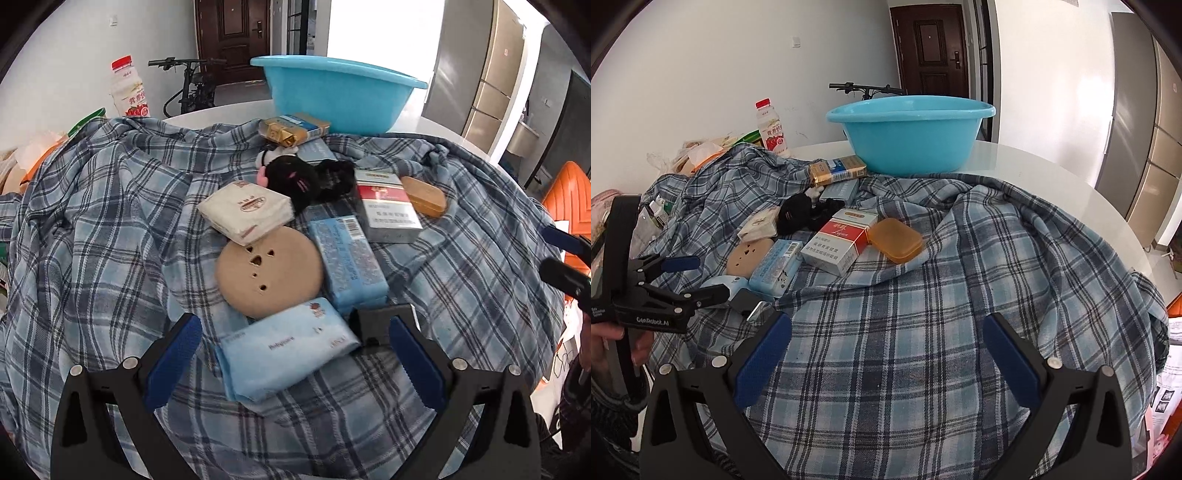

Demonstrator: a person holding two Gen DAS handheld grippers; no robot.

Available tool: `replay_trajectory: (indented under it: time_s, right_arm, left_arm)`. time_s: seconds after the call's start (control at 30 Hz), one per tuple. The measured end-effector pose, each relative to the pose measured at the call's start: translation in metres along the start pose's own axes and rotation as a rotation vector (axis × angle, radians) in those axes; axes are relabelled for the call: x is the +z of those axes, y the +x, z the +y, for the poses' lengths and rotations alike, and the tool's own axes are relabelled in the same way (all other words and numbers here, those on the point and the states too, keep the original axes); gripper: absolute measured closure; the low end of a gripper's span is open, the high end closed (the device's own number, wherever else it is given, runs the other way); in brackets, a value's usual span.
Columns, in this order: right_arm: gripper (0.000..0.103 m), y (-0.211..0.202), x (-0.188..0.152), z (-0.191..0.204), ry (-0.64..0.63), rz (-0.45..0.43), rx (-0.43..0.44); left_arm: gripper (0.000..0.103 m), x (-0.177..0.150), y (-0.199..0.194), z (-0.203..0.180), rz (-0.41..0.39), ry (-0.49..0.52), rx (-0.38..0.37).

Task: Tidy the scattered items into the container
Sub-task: 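Grasp the Babycare wipes pack on the shirt with the left gripper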

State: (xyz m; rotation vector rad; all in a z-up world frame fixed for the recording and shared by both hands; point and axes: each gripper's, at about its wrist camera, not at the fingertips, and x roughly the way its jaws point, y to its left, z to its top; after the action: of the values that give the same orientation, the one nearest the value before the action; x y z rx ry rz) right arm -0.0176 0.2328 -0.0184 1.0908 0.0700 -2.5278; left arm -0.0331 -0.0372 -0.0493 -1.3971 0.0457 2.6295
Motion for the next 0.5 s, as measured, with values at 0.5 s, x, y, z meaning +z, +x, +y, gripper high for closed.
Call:
replay_trajectory:
  time_s: [0.5]
  right_arm:
    - [0.000,0.006,-0.004,0.001,-0.023,0.028,-0.016]
  left_arm:
    - [0.007,-0.003,0.017,0.021,0.030,-0.100,-0.034]
